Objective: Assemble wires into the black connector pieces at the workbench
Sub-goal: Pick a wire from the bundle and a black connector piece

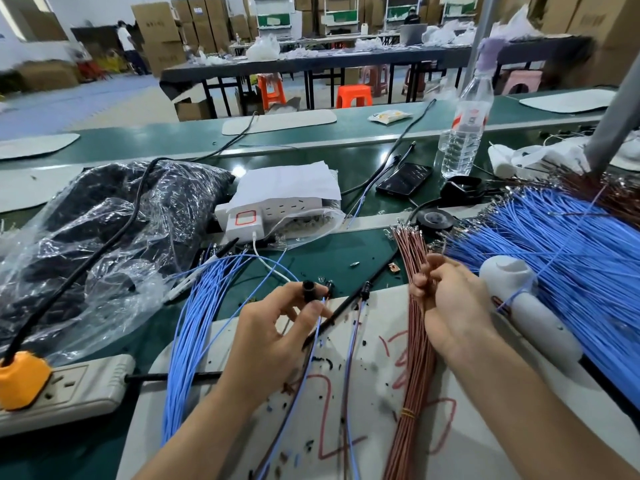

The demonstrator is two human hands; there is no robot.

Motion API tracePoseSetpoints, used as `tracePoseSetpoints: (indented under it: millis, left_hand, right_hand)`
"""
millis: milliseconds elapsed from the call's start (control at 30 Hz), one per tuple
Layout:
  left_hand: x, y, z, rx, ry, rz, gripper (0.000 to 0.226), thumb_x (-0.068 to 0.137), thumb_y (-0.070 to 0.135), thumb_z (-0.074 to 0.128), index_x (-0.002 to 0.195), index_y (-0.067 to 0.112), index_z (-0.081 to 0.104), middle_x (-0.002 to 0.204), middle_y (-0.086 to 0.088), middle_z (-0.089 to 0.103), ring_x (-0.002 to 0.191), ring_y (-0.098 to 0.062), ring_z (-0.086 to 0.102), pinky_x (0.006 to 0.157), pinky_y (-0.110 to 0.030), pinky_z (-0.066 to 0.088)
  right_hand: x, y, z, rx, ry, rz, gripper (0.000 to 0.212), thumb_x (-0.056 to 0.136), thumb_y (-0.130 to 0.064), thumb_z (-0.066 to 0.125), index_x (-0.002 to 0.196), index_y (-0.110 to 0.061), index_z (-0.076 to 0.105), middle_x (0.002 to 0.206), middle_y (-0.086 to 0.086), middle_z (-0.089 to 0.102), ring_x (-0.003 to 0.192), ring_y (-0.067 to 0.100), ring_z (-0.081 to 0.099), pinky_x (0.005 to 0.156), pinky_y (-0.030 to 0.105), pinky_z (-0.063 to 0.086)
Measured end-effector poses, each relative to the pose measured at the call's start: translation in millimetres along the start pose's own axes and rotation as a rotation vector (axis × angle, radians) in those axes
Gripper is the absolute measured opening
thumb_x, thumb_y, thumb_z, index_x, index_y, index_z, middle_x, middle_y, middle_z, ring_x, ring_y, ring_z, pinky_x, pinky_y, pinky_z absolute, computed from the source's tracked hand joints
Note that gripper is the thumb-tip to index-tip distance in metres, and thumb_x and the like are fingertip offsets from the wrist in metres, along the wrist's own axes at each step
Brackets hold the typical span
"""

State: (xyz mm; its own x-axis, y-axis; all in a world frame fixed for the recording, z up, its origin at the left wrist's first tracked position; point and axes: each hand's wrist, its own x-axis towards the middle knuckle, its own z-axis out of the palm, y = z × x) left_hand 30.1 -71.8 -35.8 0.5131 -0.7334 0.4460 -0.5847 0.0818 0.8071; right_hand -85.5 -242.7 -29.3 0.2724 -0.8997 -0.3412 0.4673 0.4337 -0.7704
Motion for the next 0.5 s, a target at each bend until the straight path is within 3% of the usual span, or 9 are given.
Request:
tracePoseSetpoints:
  millis: [100,167,367,500]
  left_hand:
    - [0.5,-2.4,0.7,-0.002,0.026,-0.014,0.016,0.087,0.022,0.054,0.099,0.023,0.065,0.081,0.011,0.073,0.08,-0.011,0.068,0.075,-0.026,0.051]
    - [0.9,-3.7,1.1,-0.009,0.032,-0.024,0.017,0.087,0.022,0.054,0.1,0.024,0.064,0.08,0.011,0.073,0.081,-0.01,0.068,0.075,-0.025,0.051]
    - [0.3,-4.2,2.5,-0.022,0.004,-0.034,0.02,0.086,0.021,0.056,0.104,0.022,0.065,0.083,0.006,0.074,0.087,-0.008,0.069,0.08,-0.025,0.052]
    - [0.4,-5.0,1.7,-0.079,-0.015,-0.054,0.022,0.086,0.02,0.056,0.106,0.024,0.065,0.092,0.009,0.074,0.092,-0.007,0.068,0.083,-0.021,0.05]
  right_hand:
    - [2.7,-2.8,-3.6,0.002,-0.002,0.114,0.033,0.092,0.013,0.023,0.086,-0.007,0.049,0.069,0.006,0.045,0.049,0.01,0.039,0.035,0.016,0.032]
    - [1.3,-5.2,-3.8,-0.128,-0.067,0.083,0.03,0.095,0.009,0.029,0.092,-0.005,0.056,0.068,0.006,0.049,0.039,0.007,0.036,0.033,0.016,0.027]
    - [-6.9,-4.3,-2.0,-0.263,-0.418,0.133,0.029,0.098,-0.001,0.036,0.101,0.001,0.065,0.055,0.002,0.047,0.034,0.005,0.025,0.031,0.015,0.021]
    - [-5.9,-10.8,-4.6,-0.381,-0.452,-0.013,0.029,0.1,0.001,0.034,0.103,0.002,0.062,0.054,0.003,0.052,0.033,0.006,0.028,0.032,0.015,0.022]
